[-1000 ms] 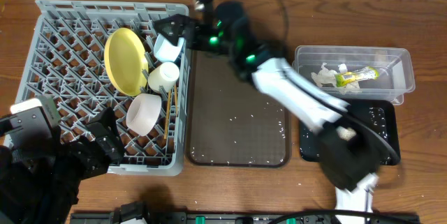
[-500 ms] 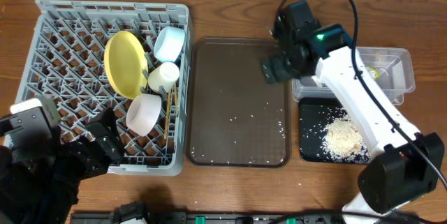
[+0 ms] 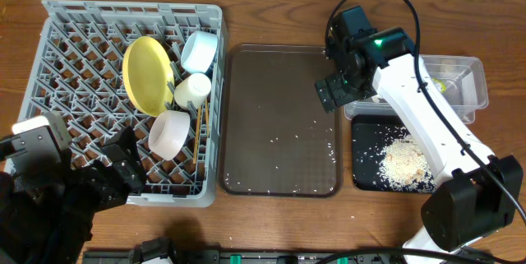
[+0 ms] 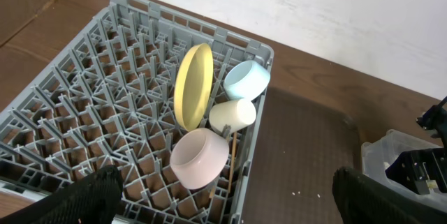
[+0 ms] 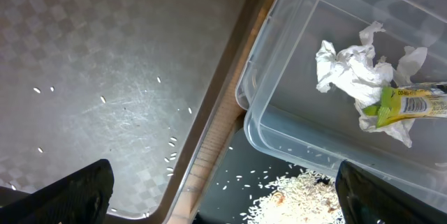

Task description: Sort waste into correct bins and load items into the dishwasher

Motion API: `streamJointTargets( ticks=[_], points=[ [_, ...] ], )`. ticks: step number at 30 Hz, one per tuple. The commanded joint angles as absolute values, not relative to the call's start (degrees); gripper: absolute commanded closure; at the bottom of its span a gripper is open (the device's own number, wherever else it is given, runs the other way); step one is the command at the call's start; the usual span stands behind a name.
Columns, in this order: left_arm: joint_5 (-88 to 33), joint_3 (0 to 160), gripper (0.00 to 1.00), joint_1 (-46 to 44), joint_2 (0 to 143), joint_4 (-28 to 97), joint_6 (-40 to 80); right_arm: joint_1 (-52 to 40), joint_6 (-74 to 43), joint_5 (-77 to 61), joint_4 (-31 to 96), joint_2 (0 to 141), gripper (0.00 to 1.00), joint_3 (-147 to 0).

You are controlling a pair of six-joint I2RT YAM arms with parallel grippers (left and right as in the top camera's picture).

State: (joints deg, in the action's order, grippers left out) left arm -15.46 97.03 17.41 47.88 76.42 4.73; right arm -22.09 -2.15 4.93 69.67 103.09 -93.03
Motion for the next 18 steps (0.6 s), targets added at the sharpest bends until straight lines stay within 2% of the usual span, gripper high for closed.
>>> streamJointTargets(
  ticks=[1,11,18],
  points=[
    [-15.1,97.3,0.03,17.6,47.9,76.2,5.2,-22.2,-1.0,5.8,69.9,103.3,0.01,-93.0],
    [-15.1,97.3,0.03,17.6,47.9,76.2,5.2,-20.8,1.2,7.7,68.9,100.8,0.01,-92.7],
    [-15.1,97.3,0.03,17.6,47.9,76.2,5.2,-17.6,1.4,7.6,56.5,84.8,0.01,-92.5]
  ],
)
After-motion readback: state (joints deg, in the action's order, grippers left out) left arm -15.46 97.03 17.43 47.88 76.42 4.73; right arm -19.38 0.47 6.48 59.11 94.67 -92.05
